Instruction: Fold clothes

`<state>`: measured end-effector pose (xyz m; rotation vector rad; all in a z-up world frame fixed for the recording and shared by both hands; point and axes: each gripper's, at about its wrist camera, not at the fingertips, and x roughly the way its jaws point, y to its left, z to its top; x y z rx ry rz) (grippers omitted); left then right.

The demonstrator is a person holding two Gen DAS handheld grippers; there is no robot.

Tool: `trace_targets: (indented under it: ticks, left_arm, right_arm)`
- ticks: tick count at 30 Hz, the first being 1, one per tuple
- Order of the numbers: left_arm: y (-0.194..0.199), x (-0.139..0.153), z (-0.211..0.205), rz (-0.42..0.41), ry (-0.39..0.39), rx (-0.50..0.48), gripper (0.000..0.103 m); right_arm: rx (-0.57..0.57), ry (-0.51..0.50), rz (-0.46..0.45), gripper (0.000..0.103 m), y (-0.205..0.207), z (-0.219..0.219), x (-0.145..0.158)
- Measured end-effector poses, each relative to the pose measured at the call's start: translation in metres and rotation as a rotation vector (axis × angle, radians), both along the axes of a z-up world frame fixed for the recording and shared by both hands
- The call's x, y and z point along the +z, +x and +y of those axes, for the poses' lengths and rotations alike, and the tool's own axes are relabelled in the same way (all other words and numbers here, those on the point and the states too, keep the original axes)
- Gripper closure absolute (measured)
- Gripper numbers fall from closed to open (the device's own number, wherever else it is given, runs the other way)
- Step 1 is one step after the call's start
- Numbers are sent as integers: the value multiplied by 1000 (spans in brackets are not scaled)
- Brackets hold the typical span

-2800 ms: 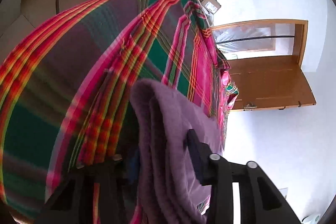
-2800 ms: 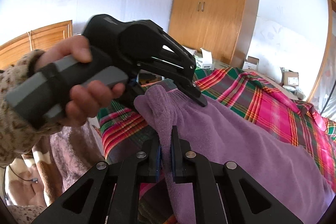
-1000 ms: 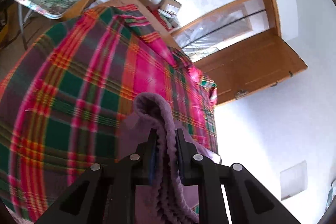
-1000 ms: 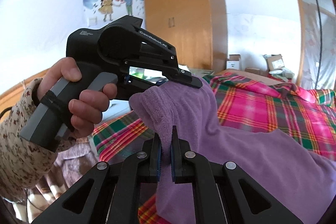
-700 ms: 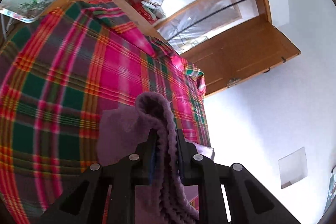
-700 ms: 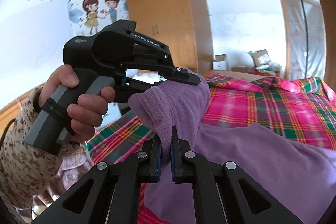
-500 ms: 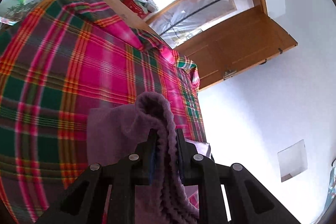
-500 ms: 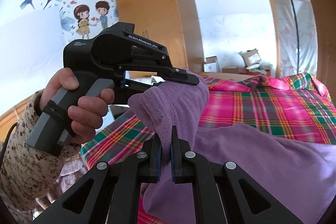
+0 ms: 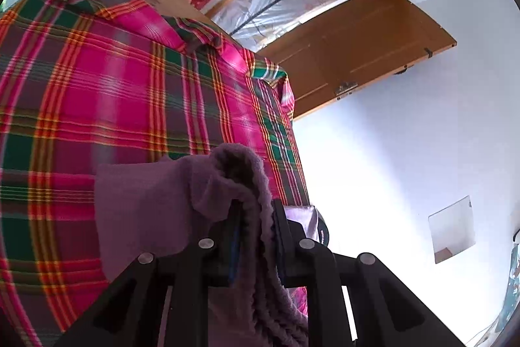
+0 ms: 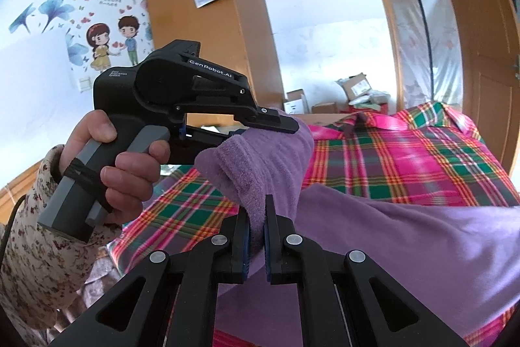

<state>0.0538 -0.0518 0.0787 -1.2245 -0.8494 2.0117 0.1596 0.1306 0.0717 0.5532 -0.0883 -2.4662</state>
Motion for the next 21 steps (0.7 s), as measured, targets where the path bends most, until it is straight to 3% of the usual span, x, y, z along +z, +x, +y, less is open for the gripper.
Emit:
trace_targets:
  ticks: [21]
  left_arm:
    - [-22,-40,73,-126,-71,-112,82]
  right_arm:
    - [-133,-6,-131,95,-13,55,-37]
